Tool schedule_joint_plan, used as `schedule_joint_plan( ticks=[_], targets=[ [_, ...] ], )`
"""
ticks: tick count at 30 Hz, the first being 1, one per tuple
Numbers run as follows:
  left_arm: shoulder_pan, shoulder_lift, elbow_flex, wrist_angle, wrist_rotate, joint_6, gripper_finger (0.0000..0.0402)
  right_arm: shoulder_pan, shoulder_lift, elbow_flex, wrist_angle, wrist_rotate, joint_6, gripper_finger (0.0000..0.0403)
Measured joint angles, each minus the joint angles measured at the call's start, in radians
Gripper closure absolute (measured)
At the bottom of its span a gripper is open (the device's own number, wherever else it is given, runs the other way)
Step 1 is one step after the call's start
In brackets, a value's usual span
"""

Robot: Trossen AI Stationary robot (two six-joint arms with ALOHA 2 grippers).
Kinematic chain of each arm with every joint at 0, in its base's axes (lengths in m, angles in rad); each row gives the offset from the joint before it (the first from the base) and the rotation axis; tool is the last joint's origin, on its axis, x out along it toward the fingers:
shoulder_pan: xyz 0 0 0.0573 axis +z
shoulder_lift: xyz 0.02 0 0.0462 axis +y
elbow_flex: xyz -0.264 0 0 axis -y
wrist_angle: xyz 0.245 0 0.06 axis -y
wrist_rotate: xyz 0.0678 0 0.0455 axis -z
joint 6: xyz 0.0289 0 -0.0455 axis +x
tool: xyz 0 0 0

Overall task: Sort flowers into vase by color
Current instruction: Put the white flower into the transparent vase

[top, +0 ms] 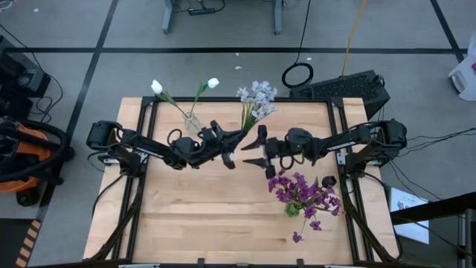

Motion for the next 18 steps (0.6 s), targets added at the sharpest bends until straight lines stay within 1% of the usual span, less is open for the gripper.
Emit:
schedule_joint_plan(
  ticks=[3, 7, 11, 15, 18],
  targets=[
    [-0.001, 0.0, 0.0, 0.011, 0.02, 0.007, 0.0372, -0.002, 0.0, 0.0, 0.067, -0.001, 0.042, 0.0211],
    [-0.001, 0.0, 0.0, 0.026, 0.076, 0.006, 0.0372, -0.011, 0.0, 0.0, 0.083, -0.004, 0.073, 0.0211],
    [-0.001, 0.001, 0.0, 0.025, 0.125, -0.018, 0.0372, -0.019, 0.005, 0.0, 0.085, -0.07, 0.098, 0.0211],
    [-0.001, 0.001, 0.0, 0.026, 0.141, -0.018, 0.0372, -0.019, 0.045, 0.002, 0.096, -0.077, 0.097, 0.0211],
    [-0.001, 0.001, 0.0, 0.027, 0.141, -0.018, 0.0372, -0.019, 0.108, 0.004, 0.174, -0.077, 0.109, 0.0211]
  ],
)
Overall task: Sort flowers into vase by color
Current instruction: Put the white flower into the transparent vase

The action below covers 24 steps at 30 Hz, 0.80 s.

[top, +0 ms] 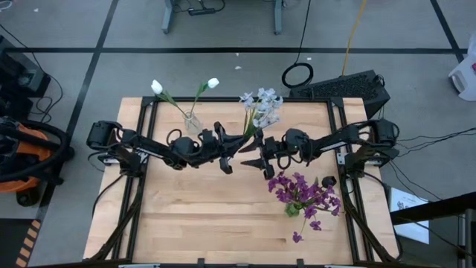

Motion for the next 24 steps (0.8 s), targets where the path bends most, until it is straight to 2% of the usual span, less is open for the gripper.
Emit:
schedule_joint_plan(
  ticks=[6, 16, 21, 24],
  targets=[
    [0.0, 0.0, 0.0, -0.007, 0.008, 0.0, 0.0372, 0.0, 0.142, 0.046, 0.171, -0.022, 0.062, 0.0211],
    [-0.004, 0.0, 0.0, -0.025, 0.033, 0.002, 0.0372, 0.014, 0.302, 0.227, 0.173, -0.125, 0.087, 0.0211],
    [-0.007, 0.0, 0.0, -0.032, 0.033, 0.004, 0.0372, 0.021, 0.334, 0.251, 0.172, -0.129, 0.095, 0.0214],
    [-0.013, 0.0, 0.0, -0.032, 0.032, 0.011, 0.0372, 0.021, 0.333, 0.251, 0.162, -0.129, 0.104, 0.023]
  ],
)
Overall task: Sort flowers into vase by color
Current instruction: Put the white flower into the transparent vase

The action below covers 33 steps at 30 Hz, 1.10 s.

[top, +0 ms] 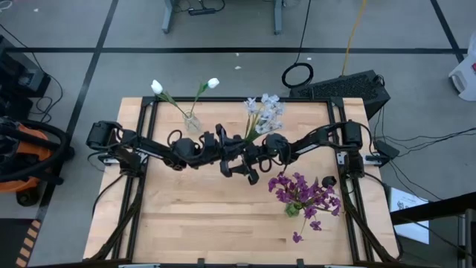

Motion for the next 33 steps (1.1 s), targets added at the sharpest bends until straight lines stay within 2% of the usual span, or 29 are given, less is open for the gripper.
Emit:
schedule_joint_plan(
  ticks=[4, 11, 21, 25, 33],
  targets=[
    [-0.006, 0.0, 0.0, 0.001, 0.0, 0.021, 0.0372, 0.0, 0.0, 0.0, -0.006, 0.0, 0.004, 0.0275],
    [-0.007, 0.0, 0.0, 0.001, 0.0, 0.035, 0.0372, -0.003, 0.0, 0.0, -0.021, 0.001, -0.012, 0.0391],
    [-0.035, 0.0, -0.002, -0.015, 0.056, 0.07, 0.0362, -0.003, -0.002, 0.0, -0.072, -0.003, 0.004, 0.0399],
    [-0.043, -0.014, -0.002, -0.063, 0.026, 0.073, 0.0319, -0.004, -0.003, -0.001, -0.114, -0.002, 0.008, 0.04],
    [-0.061, -0.109, -0.001, -0.296, -0.045, 0.072, 0.0216, -0.007, -0.066, -0.001, -0.328, 0.034, -0.06, 0.0402]
  ],
)
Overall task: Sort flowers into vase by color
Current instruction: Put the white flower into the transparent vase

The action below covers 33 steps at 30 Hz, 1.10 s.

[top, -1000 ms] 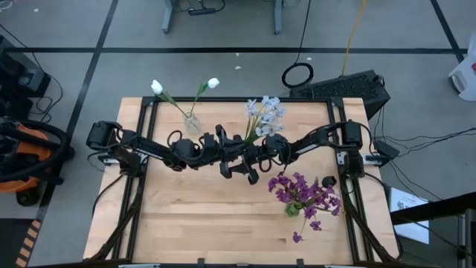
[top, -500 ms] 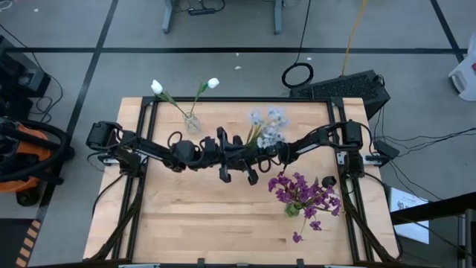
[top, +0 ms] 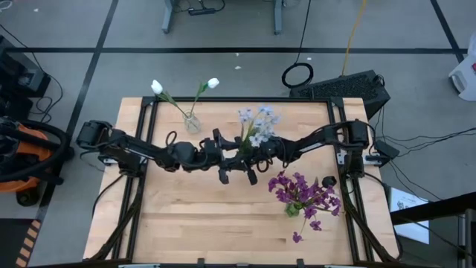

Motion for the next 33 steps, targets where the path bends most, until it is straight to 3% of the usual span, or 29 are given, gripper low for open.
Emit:
schedule_joint_plan(
  ticks=[5, 13, 25, 33],
  targets=[
    [-0.046, -0.042, 0.001, -0.082, -0.105, 0.021, 0.0185, -0.001, -0.037, 0.0, -0.122, 0.004, -0.04, 0.0402],
    [-0.111, -0.099, 0.001, -0.192, -0.337, 0.048, 0.0182, -0.005, -0.093, 0.0, -0.28, 0.092, -0.124, 0.0403],
    [-0.175, -0.103, 0.001, -0.236, -0.404, -0.027, 0.0182, -0.016, -0.163, 0.0, -0.536, 0.147, -0.21, 0.0403],
    [-0.206, -0.142, 0.001, -0.342, -0.586, -0.091, 0.0182, -0.013, -0.171, 0.0, -0.65, 0.158, -0.222, 0.0403]
  ],
)
